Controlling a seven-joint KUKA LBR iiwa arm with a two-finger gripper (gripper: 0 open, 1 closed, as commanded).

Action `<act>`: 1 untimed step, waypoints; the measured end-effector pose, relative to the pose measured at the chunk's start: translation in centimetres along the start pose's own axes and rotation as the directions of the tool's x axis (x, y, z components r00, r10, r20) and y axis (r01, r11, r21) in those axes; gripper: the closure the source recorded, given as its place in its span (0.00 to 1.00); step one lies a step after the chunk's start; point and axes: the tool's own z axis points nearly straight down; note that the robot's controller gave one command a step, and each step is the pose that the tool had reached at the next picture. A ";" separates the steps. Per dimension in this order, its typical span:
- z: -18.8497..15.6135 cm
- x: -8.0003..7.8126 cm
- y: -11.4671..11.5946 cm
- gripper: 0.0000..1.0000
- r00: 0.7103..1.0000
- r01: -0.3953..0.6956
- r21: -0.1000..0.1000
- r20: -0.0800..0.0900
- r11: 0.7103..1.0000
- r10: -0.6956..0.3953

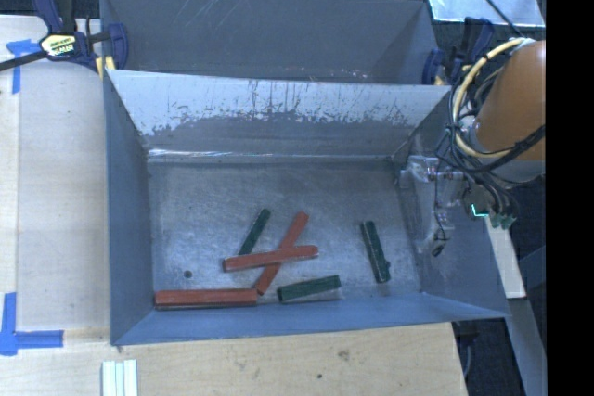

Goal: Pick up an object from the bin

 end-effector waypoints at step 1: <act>11.3 -3.3 4.7 0.00 0.992 0.125 0.000 0.000 0.992 -0.125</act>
Offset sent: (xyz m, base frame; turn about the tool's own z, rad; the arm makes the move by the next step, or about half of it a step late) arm 0.0332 0.0454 -0.1098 -0.1245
